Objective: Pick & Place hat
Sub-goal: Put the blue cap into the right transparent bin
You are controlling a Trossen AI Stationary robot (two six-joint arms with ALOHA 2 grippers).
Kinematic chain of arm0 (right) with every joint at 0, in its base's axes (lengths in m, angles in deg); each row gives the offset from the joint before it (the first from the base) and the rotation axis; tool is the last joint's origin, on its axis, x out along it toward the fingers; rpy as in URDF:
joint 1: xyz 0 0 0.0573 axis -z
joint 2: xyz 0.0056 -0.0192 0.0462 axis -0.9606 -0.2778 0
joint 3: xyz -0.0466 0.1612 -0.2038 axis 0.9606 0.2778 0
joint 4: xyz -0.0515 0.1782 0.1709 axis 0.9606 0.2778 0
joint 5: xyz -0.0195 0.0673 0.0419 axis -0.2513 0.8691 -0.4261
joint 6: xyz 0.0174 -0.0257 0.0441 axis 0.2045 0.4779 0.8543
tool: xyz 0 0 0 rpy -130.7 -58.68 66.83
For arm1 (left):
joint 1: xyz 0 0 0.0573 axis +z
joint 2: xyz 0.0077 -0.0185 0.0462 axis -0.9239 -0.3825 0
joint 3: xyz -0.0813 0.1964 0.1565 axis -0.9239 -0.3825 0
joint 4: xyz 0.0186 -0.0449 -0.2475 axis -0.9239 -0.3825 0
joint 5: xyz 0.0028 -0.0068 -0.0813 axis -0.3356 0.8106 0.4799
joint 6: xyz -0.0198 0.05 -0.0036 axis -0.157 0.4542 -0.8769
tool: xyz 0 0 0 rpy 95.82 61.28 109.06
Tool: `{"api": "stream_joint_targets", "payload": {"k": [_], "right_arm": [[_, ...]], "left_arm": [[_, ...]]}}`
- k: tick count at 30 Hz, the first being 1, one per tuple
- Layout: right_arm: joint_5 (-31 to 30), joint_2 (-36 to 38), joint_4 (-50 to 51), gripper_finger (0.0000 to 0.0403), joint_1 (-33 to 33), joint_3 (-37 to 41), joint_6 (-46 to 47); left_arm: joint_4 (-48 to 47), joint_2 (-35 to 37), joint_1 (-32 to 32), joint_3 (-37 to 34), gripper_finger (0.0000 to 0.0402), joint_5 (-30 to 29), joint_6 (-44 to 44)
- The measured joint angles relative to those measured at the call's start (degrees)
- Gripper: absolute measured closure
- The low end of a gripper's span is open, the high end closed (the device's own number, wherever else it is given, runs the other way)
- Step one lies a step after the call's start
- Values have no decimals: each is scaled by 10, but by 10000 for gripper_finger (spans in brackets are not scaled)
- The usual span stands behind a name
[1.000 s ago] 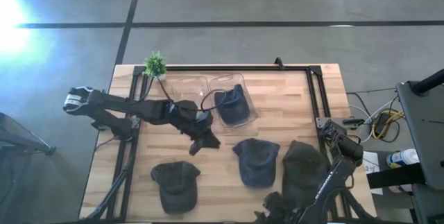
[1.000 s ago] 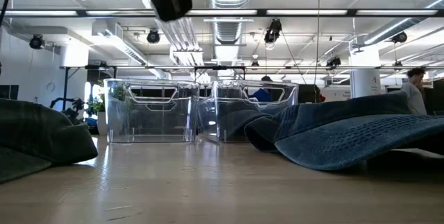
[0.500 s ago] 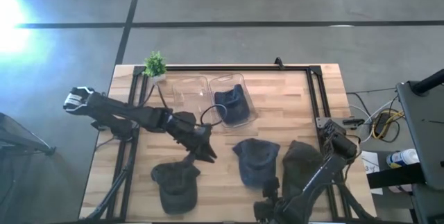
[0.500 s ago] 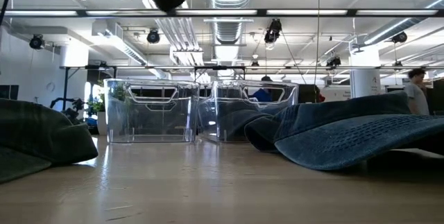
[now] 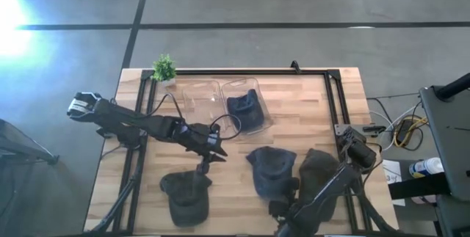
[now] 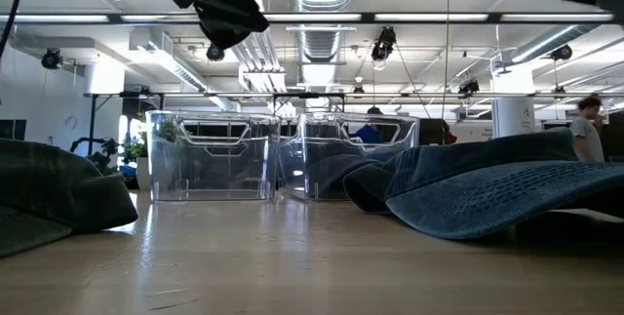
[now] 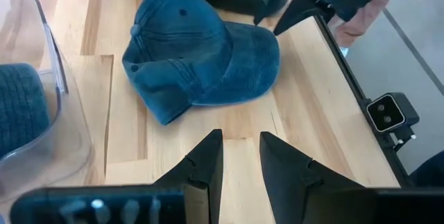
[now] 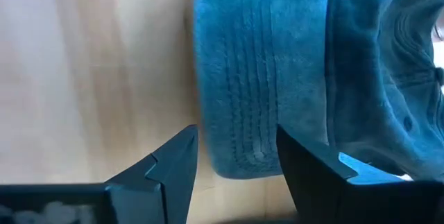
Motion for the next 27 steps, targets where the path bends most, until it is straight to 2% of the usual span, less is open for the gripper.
{"api": "stream_joint_targets", "payload": {"k": [5, 8, 12, 15, 20, 27], "right_arm": [[-8, 0, -19, 225, 1, 12, -3], [-27, 0, -83, 228, 0, 15, -20], [-89, 0, -139, 230, 0, 31, -77], [-131, 0, -106, 230, 9, 52, -76], [-148, 0, -35, 230, 17, 90, -12], [-231, 0, -38, 230, 19, 139, 5]], "left_arm": [[-5, 0, 0, 0, 312, 0, 0], [-5, 0, 0, 0, 312, 0, 0], [-5, 0, 0, 0, 312, -3, -3], [-5, 0, 0, 0, 312, -11, -3], [-5, 0, 0, 0, 312, -14, -6], [-5, 0, 0, 0, 312, -34, -4]]}}
